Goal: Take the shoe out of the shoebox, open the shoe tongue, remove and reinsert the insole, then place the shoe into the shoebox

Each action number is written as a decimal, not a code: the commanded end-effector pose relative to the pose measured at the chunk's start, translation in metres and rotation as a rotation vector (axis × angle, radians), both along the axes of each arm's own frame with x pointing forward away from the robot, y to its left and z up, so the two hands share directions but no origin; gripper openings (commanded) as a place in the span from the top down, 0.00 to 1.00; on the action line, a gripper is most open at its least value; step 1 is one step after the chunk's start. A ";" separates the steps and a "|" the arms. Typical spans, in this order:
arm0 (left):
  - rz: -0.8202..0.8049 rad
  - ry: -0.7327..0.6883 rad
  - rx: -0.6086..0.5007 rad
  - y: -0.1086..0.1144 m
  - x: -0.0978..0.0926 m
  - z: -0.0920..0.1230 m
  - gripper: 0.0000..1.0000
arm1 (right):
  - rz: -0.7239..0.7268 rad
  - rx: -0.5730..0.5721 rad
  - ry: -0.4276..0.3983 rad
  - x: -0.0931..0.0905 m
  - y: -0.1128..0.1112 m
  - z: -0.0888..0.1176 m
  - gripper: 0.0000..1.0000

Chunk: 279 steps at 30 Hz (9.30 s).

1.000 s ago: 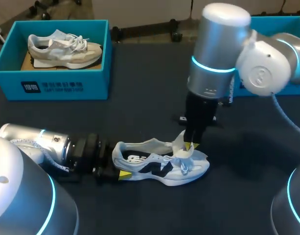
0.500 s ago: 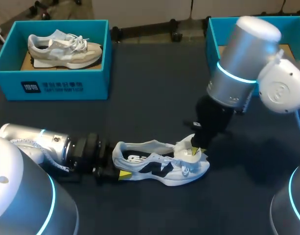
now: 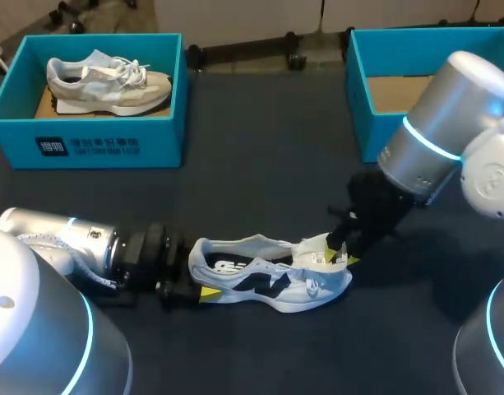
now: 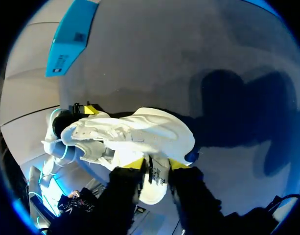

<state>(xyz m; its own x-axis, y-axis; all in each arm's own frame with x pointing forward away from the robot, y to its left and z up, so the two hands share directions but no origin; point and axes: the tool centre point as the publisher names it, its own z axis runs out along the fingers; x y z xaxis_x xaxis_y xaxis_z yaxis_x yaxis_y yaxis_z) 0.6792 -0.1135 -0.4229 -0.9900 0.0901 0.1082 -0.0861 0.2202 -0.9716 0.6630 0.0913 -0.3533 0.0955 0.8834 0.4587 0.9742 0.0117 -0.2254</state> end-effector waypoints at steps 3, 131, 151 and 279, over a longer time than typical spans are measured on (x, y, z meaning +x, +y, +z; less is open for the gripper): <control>0.004 -0.001 0.000 0.000 0.000 -0.001 1.00 | -0.012 -0.057 -0.073 -0.017 -0.011 0.038 0.00; 0.004 -0.001 0.000 0.000 0.000 -0.001 1.00 | 1.443 -0.403 -0.726 0.007 0.151 -0.015 1.00; 0.004 -0.001 0.000 0.000 0.000 -0.001 1.00 | 1.370 -0.431 -0.703 0.014 0.124 -0.029 1.00; 0.004 -0.001 0.000 0.000 0.000 -0.001 1.00 | 1.304 0.132 -0.833 0.001 0.133 0.031 0.54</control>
